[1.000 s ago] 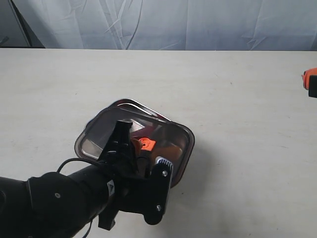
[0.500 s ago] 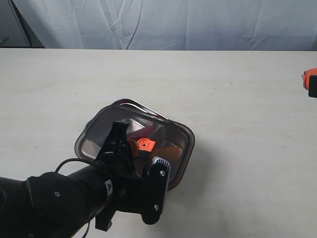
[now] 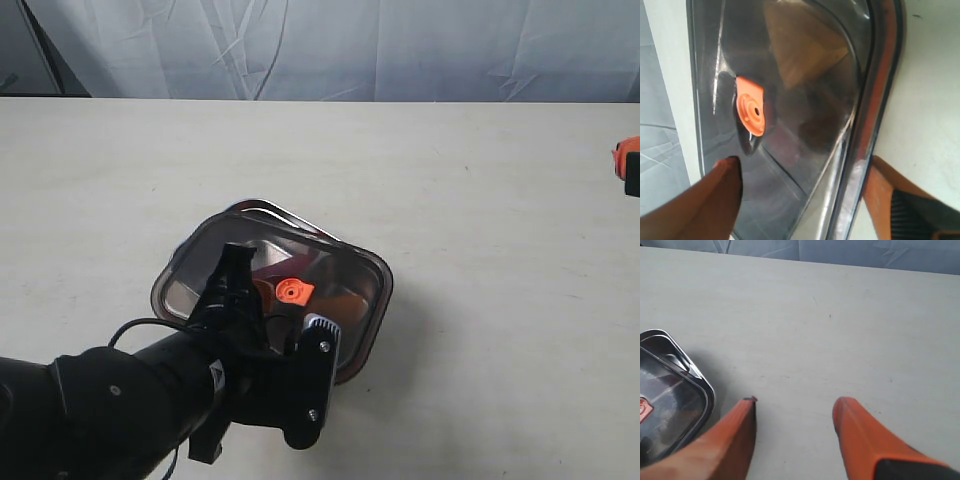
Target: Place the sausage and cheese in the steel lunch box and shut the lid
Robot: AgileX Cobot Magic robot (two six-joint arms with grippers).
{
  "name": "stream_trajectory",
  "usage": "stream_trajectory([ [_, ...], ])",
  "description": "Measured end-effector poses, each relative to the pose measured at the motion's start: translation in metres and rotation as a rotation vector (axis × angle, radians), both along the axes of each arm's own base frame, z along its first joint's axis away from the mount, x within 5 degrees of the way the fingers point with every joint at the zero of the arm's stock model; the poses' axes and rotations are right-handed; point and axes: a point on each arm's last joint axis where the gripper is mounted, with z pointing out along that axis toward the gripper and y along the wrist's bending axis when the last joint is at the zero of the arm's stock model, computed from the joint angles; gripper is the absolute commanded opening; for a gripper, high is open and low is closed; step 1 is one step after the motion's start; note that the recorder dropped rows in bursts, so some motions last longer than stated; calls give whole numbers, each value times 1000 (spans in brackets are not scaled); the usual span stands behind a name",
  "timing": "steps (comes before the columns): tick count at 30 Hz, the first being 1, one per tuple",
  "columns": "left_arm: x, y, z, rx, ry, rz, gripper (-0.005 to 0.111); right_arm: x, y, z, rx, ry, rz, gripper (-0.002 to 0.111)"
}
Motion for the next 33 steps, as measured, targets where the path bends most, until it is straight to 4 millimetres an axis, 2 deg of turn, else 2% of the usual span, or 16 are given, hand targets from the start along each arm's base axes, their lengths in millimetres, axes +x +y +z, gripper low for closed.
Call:
stream_trajectory([
  [33, 1, 5, 0, 43, -8, 28, 65, 0, -1, 0, -7, 3, -3, 49],
])
